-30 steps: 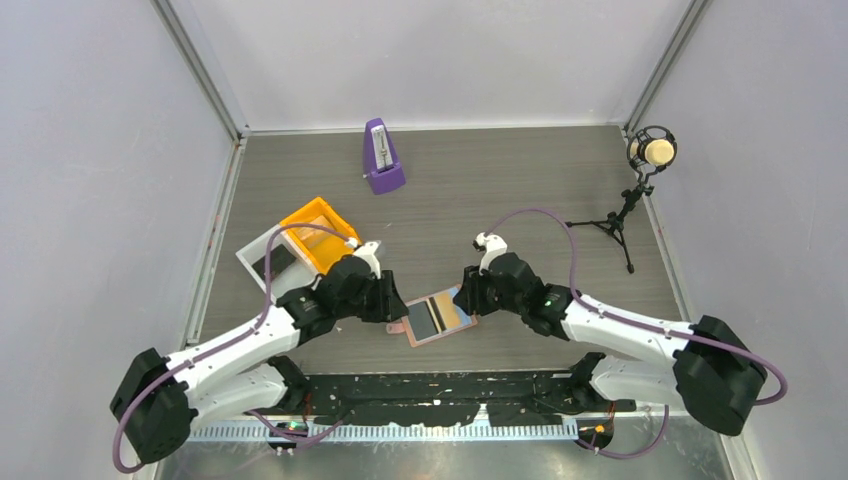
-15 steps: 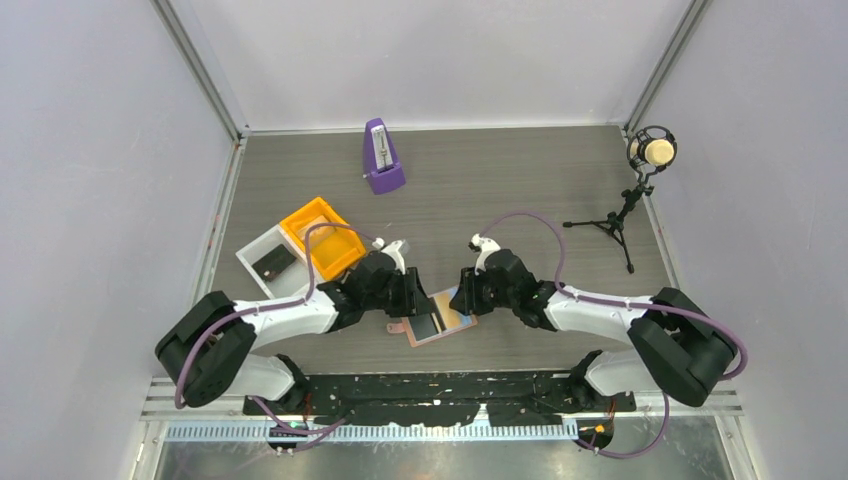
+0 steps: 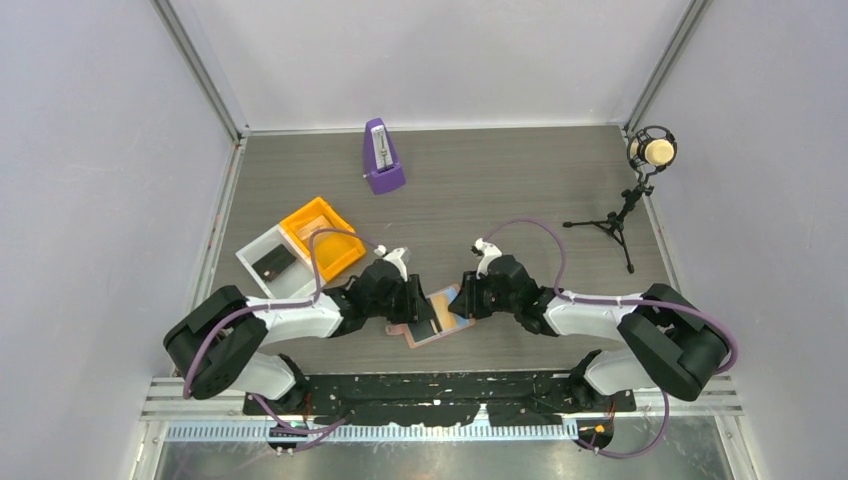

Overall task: Take the credit cards out of the card holder
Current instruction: Remove the credit card from the card holder.

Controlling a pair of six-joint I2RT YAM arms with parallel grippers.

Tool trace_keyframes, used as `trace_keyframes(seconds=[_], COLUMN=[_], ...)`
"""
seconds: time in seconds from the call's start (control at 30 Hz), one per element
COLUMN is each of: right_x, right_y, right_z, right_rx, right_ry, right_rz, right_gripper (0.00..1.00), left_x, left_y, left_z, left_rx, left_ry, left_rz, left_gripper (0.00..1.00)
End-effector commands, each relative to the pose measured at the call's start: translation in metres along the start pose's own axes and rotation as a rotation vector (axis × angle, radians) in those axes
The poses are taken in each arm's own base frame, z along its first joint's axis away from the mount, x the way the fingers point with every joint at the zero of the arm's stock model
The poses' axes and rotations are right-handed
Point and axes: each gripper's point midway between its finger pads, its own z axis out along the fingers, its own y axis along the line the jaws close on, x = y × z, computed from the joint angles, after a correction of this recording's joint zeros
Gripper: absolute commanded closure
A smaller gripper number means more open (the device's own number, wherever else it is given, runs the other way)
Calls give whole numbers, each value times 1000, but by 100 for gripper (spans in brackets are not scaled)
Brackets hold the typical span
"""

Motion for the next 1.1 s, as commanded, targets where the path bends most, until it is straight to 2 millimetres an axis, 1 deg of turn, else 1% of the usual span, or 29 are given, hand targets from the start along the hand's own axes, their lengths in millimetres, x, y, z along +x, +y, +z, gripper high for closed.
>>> trace_keyframes(seconds=[0.0,0.1,0.3,0.5,0.67,0.8,0.9,1.07], right_x=[13,17,20,20,20,18,18,18], right_y=[-11,-13,-14,-14,-12,-10,-10,-11], right_z=[-2,-4,-5,-5,-5,-5,-6,-5], right_rx=[26,26,24,23,14,5,5,9], right_ry=[14,12,7,4,4,-1,-5,-6], right_rz=[40,51,63,67,75,73,72,75], right_gripper=[70,70,71,71,71,71,71,71], left_x=[-7,-6,-4,3,5,6,5,3], left_y=[0,0,-3,-1,-10,-8,-10,-17], left_z=[2,1,4,8,11,12,12,11], left_rx=[-9,-13,6,19,74,70,86,128], left_ry=[-70,-74,-71,-60,-58,-55,-63,-80], left_rz=[2,3,-11,-54,-89,-96,-109,-144], left_gripper=[59,58,58,58,59,60,64,78])
